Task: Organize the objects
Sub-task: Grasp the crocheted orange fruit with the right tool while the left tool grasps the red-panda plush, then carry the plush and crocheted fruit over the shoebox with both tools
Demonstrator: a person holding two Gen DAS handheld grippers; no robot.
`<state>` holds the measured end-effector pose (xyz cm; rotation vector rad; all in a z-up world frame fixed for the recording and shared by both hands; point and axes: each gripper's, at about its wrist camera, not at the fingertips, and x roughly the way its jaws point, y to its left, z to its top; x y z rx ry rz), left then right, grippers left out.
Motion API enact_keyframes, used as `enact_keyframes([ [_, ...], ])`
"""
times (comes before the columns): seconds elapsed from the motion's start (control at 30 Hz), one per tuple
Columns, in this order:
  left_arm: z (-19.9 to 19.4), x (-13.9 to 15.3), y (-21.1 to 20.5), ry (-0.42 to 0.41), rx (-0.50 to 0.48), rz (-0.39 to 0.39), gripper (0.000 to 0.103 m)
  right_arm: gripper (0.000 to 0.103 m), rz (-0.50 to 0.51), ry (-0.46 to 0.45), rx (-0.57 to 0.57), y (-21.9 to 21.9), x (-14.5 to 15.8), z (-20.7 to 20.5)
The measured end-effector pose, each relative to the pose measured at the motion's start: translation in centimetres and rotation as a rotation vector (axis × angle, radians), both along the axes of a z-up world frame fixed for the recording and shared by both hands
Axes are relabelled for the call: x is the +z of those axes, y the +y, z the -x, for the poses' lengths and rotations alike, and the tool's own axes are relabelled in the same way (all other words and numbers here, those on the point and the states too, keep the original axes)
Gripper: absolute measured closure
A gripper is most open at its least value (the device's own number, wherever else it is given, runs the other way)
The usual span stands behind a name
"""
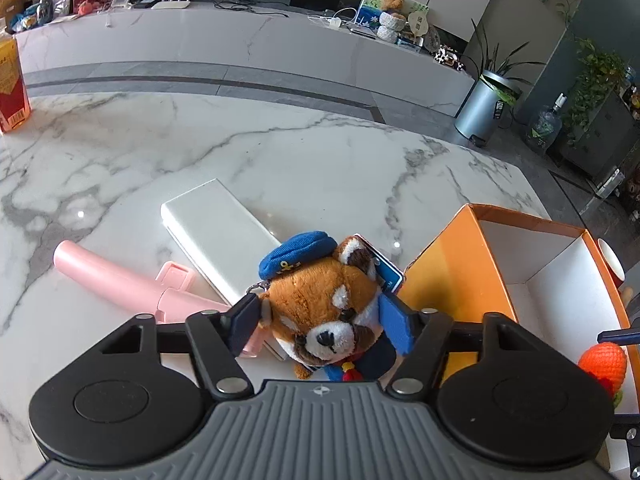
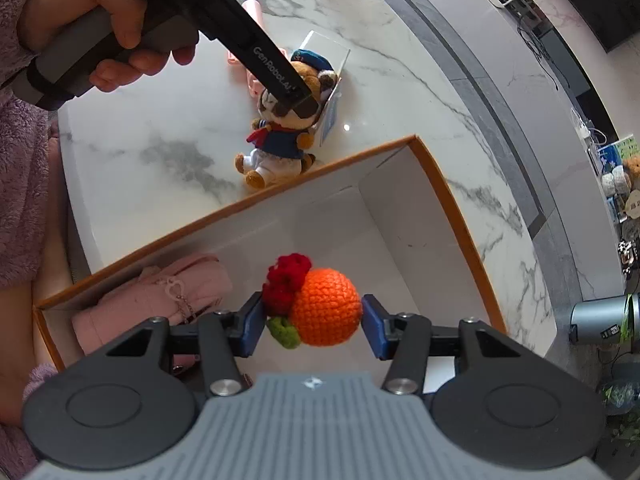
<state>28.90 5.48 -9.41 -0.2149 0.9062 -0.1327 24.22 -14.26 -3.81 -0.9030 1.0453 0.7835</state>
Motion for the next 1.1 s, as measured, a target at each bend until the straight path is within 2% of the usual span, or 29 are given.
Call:
enact_keyframes([
  [0.07,0.1,0.5,-0.7,-0.023,-0.024,-0.048,0.047,0.05,-0.002,0.0,-0.017,-0.6,-0.2,0.2],
  [0.2,0.7,1.2,-1.4,-0.03,-0.079,-0.078,0.055,0.05,-0.008,-0.006,-0.031,-1.3,-0.1,0.6],
  [0.37,2.3,3.0,-1.1,-0.076,-0.096,-0.085,0.056,0.05,-0.023,-0.021,-0.042,-2.3,0.4,1.6],
  [0.47,3.6,5.3,-0.8,-0.122,-0.119,-0.095,0.056,0.05,-0.032,-0.039,-0.051,-3.0,1.0,2.2],
  [0.57,5.6,8.4,-1.0,-0.187,-0.186,-0.131,0.056,0.05,-0.046,-0.062,-0.068,-3.9,2.0,2.7],
  [0.7,8.6,12.8,-2.9,-0.297,-0.346,-0.222,0.055,0.05,-0.061,-0.09,-0.094,-5.1,3.0,3.3],
  [0.87,11.3,16.2,-8.4,-0.397,-0.613,-0.424,0.055,0.05,-0.062,-0.12,-0.121,-6.9,3.7,4.1],
  [1.0,12.6,16.1,-13.9,-0.421,-0.829,-0.547,0.055,0.05,-0.079,-0.123,-0.134,-8.4,4.0,4.8],
  [1.1,12.9,13.7,-17.8,-0.424,-0.953,-0.652,0.055,0.05,-0.084,-0.127,-0.146,-9.5,3.8,5.2],
])
